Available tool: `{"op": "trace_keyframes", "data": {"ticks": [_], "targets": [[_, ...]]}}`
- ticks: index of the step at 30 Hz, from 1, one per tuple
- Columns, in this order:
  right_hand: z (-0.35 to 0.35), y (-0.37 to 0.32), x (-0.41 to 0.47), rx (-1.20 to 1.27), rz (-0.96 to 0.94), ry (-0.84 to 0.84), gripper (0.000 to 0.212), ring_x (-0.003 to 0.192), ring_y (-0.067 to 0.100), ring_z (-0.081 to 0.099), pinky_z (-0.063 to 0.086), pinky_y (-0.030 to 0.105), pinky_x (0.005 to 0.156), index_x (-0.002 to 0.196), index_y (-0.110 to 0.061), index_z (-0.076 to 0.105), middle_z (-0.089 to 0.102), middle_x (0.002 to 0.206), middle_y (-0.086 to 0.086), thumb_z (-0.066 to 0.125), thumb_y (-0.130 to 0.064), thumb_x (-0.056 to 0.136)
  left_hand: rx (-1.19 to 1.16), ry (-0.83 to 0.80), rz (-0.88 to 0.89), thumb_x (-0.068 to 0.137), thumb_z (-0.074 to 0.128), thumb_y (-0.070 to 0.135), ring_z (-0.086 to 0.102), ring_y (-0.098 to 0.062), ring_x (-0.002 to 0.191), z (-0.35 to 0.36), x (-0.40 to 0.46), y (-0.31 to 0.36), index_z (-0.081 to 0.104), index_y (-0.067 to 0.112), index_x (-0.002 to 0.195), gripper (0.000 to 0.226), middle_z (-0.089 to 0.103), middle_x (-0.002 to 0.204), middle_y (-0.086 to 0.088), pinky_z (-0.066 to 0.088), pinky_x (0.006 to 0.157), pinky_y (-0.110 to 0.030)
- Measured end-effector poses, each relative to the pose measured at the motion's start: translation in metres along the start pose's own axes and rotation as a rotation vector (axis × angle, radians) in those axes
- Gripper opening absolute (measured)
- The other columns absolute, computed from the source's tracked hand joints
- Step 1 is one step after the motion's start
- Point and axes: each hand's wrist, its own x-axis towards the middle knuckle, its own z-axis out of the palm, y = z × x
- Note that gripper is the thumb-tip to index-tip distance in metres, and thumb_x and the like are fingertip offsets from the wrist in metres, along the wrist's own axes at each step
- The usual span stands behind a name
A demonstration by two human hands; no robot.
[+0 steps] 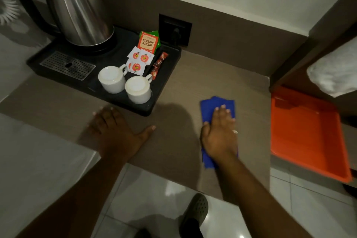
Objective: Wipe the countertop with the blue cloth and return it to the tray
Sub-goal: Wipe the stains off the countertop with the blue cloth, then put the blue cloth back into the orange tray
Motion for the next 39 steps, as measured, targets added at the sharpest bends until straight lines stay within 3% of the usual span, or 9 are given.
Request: {"op": "trace_keyframes", "data": {"ticks": [4,8,14,19,23,28,32,36,39], "targets": [[-0.006,0.033,-0.053,-0.009,-0.146,-0.044,0.063,0.148,0.019,0.008,0.005,0.038,0.120,0.150,-0.014,0.017,0.014,0.160,0.006,0.027,-0.047,0.097,0.028,-0.050,0.026,0.057,0.029,0.100,0.006,-0.049,0.148,-0.008,-0.003,-0.001,0.012,-0.002,0.152,0.140,0.007,0.161,-0.032,0.008,0.116,-0.070],[-0.022,0.079,-0.079,0.009,0.145,0.043,0.068,0.147,0.027,0.012,0.012,0.045,0.119,0.149,-0.010,0.018,0.015,0.159,0.013,0.025,-0.053,0.096,0.039,-0.052,0.136,0.062,0.029,0.094,0.009,-0.049,0.148,-0.012,-0.018,-0.011,0.013,-0.003,0.152,0.133,0.011,0.160,-0.033,0.010,0.117,-0.066],[-0.011,0.055,-0.101,0.010,0.262,0.091,0.057,0.145,0.031,0.018,0.013,0.045,0.119,0.147,-0.005,0.025,0.022,0.157,0.017,0.033,-0.032,0.098,0.025,-0.094,0.204,0.073,0.008,0.088,0.020,-0.054,0.143,-0.013,-0.053,-0.003,0.029,-0.010,0.147,0.125,0.023,0.152,-0.041,0.019,0.115,-0.066],[-0.021,0.051,-0.094,0.055,0.325,0.078,0.061,0.146,0.027,0.016,0.008,0.040,0.120,0.148,-0.007,0.022,0.023,0.157,0.014,0.039,-0.002,0.090,0.077,-0.189,0.519,0.078,0.031,0.084,0.042,-0.050,0.134,-0.002,-0.095,0.029,0.047,-0.005,0.140,0.109,0.044,0.145,-0.036,0.036,0.107,-0.062],[-0.040,0.062,-0.096,0.395,0.360,0.143,0.055,0.143,0.023,0.027,0.016,0.033,0.118,0.146,-0.012,0.032,0.034,0.154,0.009,0.037,0.000,0.093,0.062,-0.232,0.799,0.084,0.040,0.080,0.051,-0.046,0.130,0.000,-0.104,0.084,0.053,0.001,0.139,0.097,0.050,0.143,-0.030,0.045,0.104,-0.060],[-0.095,0.127,-0.072,0.713,0.483,0.353,0.040,0.116,0.027,0.056,0.042,0.035,0.101,0.137,-0.014,0.047,0.059,0.130,0.014,0.046,-0.012,0.097,0.075,-0.286,0.883,0.080,0.020,0.087,0.010,-0.033,0.153,-0.018,-0.085,0.195,0.013,0.014,0.157,0.106,0.009,0.166,-0.016,0.006,0.122,-0.048],[-0.130,0.212,-0.030,0.673,0.479,0.427,0.042,0.123,0.029,0.053,0.038,0.032,0.102,0.138,-0.009,0.046,0.055,0.136,0.014,0.048,-0.010,0.096,-0.006,-0.214,1.071,0.087,0.017,0.080,0.043,-0.046,0.137,-0.007,-0.079,0.286,0.049,-0.002,0.141,0.103,0.044,0.148,-0.028,0.035,0.112,-0.059],[-0.122,0.291,0.016,0.512,0.447,0.331,0.042,0.129,0.030,0.047,0.035,0.029,0.105,0.138,-0.008,0.046,0.051,0.141,0.014,0.046,-0.010,0.096,0.064,-0.208,1.148,0.088,0.029,0.078,0.016,-0.032,0.152,0.027,-0.068,0.372,0.019,0.007,0.156,0.099,0.017,0.164,-0.018,0.014,0.123,-0.042],[-0.088,0.325,0.046,0.516,0.402,0.202,0.036,0.130,0.026,0.043,0.031,0.013,0.103,0.134,-0.018,0.049,0.053,0.136,0.011,0.040,-0.012,0.099,0.161,-0.219,1.177,0.089,0.027,0.077,0.005,-0.029,0.154,0.064,-0.065,0.411,0.008,0.009,0.158,0.098,0.005,0.166,-0.016,0.006,0.124,-0.041]]}}
